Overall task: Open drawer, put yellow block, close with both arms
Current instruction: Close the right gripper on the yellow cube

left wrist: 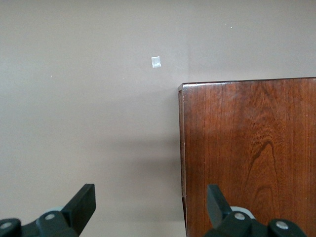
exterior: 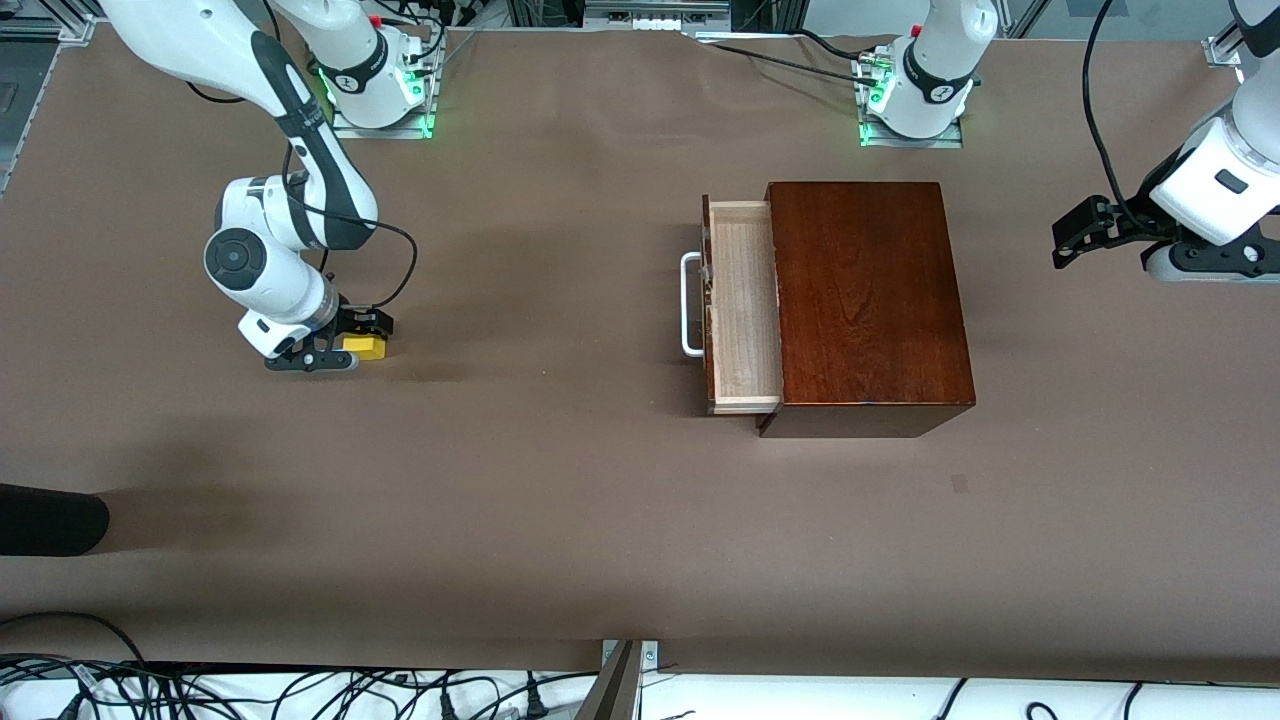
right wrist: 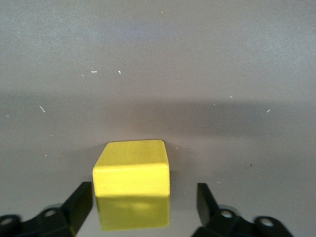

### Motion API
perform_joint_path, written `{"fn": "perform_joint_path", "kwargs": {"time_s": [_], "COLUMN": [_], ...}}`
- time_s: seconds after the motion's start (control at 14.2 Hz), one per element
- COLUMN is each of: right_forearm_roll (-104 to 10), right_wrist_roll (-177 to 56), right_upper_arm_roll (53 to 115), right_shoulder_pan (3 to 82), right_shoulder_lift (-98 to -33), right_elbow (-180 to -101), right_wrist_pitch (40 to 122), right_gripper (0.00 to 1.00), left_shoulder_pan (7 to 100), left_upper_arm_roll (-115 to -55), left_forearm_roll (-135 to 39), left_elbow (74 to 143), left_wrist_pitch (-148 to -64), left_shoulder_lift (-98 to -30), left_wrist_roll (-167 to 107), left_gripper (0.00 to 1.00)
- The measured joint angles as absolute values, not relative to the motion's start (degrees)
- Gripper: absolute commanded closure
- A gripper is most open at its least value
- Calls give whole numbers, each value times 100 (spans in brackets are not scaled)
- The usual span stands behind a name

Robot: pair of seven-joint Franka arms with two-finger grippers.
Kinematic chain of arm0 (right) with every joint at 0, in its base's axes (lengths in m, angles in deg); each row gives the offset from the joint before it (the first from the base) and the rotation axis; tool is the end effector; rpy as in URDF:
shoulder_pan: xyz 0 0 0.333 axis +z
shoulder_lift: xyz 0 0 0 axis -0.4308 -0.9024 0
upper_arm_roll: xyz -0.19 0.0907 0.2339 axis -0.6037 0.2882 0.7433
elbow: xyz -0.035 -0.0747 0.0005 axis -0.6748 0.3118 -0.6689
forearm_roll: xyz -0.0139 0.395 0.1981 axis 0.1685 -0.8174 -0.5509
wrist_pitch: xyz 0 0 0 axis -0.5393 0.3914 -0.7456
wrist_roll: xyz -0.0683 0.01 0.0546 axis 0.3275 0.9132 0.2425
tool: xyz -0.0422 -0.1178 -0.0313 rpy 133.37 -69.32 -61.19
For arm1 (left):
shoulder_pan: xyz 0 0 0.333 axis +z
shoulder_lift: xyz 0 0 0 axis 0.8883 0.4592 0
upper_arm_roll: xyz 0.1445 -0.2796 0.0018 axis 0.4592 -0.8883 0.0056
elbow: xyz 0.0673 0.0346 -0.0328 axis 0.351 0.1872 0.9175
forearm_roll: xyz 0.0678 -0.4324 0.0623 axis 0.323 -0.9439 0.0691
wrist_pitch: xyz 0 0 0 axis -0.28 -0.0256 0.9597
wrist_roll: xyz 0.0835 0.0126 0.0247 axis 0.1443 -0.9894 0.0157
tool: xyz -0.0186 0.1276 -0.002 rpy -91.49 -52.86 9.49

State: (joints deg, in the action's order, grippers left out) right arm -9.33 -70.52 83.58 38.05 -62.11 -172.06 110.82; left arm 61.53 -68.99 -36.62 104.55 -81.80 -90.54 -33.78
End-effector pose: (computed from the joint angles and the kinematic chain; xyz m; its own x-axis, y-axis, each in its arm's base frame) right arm 0.5444 0.0595 0.1273 0.9954 0.0423 -0.0862 0.0467 -0.9977 0.0488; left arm 0.6005 -0.0324 0.5656 0.9995 -0.0155 -0.0274 -0.0167 -0.9989 -0.0431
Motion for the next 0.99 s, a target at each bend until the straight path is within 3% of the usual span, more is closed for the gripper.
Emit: {"fn": "perform_joint_path", "kwargs": {"time_s": [0.21,0.56,0.99], "right_forearm_roll": [-934,-933,-933], "right_wrist_roll": [-7102,-7102,-7103], "right_upper_arm_roll": [8373,8536,9226], "right_shoulder_pan": [3805,3815,3910], "right_shoulder_lift": [-6226,-6036,-5571], "right_elbow": [-17199,-16904,-14701], "right_wrist_pitch": [11091,10671,7627], "right_gripper": [100,100,100], "left_shoulder_pan": [6153,6151,6151], "left_upper_arm_roll": [-6899,-6905,-6913], "left_forearm_roll": [-3662,-3662,-3662], "left_elbow": [10455,10456,10457], "left_wrist_pitch": [-8180,-8180,-8180], "left_shoulder_lift": [-9056,-9056,-9056], "left_wrist_roll": [-3378,-3378,-3378], "left_gripper": [0,0,0]}}
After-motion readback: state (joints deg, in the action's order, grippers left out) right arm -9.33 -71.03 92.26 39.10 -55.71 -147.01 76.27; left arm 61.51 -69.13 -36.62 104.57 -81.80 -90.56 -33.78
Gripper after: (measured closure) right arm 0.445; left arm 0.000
